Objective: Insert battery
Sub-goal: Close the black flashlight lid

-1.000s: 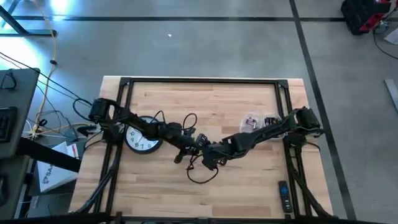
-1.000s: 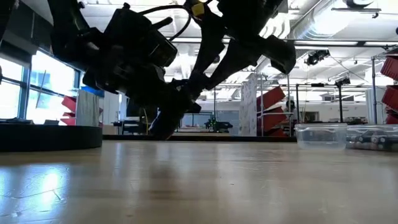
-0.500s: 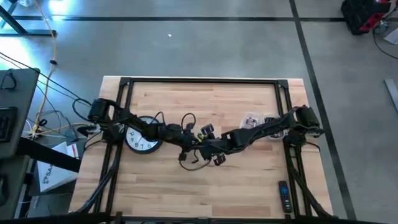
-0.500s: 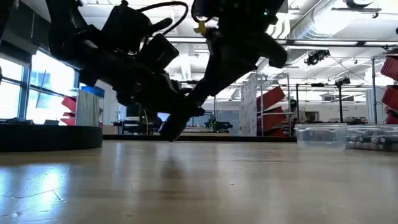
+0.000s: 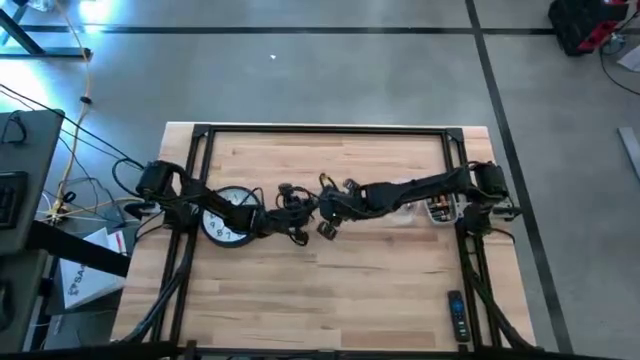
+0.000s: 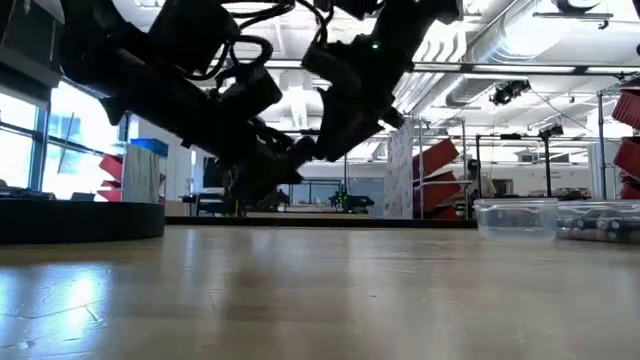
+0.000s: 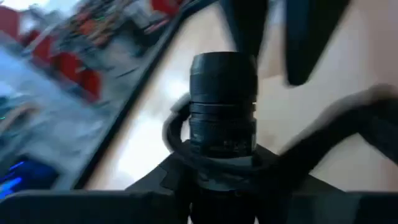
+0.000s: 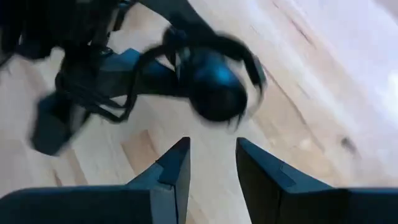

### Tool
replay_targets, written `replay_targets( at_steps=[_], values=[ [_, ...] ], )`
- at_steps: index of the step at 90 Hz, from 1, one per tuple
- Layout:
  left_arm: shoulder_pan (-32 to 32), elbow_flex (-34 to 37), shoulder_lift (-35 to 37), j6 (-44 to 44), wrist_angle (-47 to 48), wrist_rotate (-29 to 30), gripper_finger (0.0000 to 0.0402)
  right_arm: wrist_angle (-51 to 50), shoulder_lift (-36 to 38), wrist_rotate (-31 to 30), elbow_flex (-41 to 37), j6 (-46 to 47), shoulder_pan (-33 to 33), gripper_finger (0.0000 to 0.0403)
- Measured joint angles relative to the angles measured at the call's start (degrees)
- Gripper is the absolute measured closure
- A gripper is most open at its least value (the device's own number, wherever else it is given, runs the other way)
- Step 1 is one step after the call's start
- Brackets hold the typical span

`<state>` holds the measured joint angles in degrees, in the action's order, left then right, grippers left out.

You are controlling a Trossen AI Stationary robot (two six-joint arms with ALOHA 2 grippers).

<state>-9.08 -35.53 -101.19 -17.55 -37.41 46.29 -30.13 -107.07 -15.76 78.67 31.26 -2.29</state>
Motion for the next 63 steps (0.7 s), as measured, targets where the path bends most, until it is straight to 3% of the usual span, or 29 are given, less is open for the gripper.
replay_targets(
  at_steps=[13, 29, 49, 63],
  values=[
    [0.54, 0.02, 0.00, 2.48, 4.17, -3.25, 0.0302, 0.22, 0.00, 6.06, 0.00, -4.05, 2.59, 0.0309],
    [2.47, 0.02, -0.02, 5.14, 4.47, -19.05, 0.0302, -0.23, 0.00, 13.46, 0.00, -20.52, 3.00, 0.0309],
    [6.05, 0.00, -0.02, 10.04, 4.05, -41.51, 0.0302, -3.11, 0.00, 10.41, 0.00, -40.93, -2.25, 0.0292],
    [7.34, 0.00, -0.02, 12.72, 4.12, -44.41, 0.0302, -2.63, 0.00, 1.30, 0.00, -56.62, -8.01, 0.0248]
  ],
)
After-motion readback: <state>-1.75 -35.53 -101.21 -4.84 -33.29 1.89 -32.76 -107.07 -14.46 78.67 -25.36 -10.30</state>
